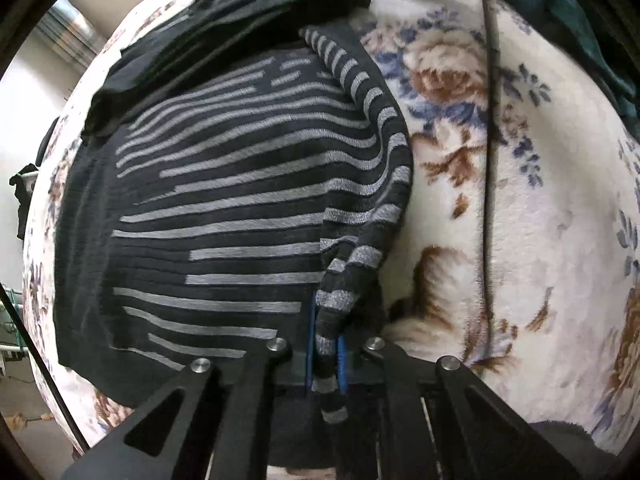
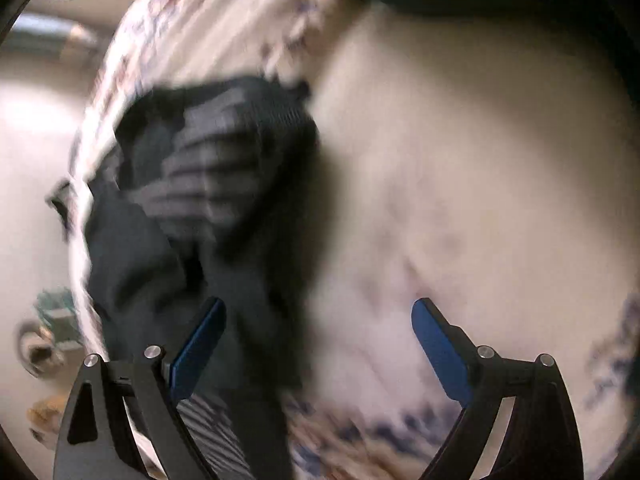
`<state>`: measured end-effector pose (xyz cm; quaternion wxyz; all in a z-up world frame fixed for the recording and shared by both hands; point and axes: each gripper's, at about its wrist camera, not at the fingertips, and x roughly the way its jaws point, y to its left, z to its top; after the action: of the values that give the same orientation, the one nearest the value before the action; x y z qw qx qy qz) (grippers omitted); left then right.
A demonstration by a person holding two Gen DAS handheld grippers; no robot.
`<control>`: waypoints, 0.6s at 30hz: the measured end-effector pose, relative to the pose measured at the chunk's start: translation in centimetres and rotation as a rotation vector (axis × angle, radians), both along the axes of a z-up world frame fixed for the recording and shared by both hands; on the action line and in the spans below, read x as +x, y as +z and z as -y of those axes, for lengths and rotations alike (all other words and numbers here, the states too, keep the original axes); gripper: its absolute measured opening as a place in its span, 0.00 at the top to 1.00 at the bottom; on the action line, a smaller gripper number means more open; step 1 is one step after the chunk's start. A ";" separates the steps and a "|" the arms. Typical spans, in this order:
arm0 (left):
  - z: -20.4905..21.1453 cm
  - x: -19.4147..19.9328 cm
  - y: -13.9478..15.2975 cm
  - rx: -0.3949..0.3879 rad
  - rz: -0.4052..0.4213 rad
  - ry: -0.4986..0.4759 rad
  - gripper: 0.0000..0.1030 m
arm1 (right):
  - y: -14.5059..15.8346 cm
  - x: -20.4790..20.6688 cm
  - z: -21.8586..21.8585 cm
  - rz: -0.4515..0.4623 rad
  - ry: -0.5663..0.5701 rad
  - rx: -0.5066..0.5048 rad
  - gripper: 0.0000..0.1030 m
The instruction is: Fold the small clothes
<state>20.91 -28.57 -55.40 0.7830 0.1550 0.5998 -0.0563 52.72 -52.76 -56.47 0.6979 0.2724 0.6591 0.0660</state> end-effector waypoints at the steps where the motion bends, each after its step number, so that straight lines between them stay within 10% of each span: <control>1: 0.3 -0.4 0.5 0.001 0.011 -0.001 0.95 | -0.6 0.6 0.0 -0.009 -0.020 0.033 0.08; 4: -0.7 -0.5 2.3 -0.010 0.042 0.033 0.95 | -1.4 1.9 -0.5 0.012 -0.055 0.075 0.41; 5: -1.1 -0.8 2.5 -0.013 0.053 0.050 0.95 | -1.3 2.3 -0.6 0.018 -0.054 0.076 0.79; 18: -15.9 1.2 8.6 -0.143 0.220 0.320 0.95 | 12.8 3.8 -10.0 0.135 0.089 -0.052 0.89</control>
<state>22.15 -12.63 -46.77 0.8516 0.0069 0.5223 0.0438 56.55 -42.80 -43.65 0.7440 0.2195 0.6235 0.0978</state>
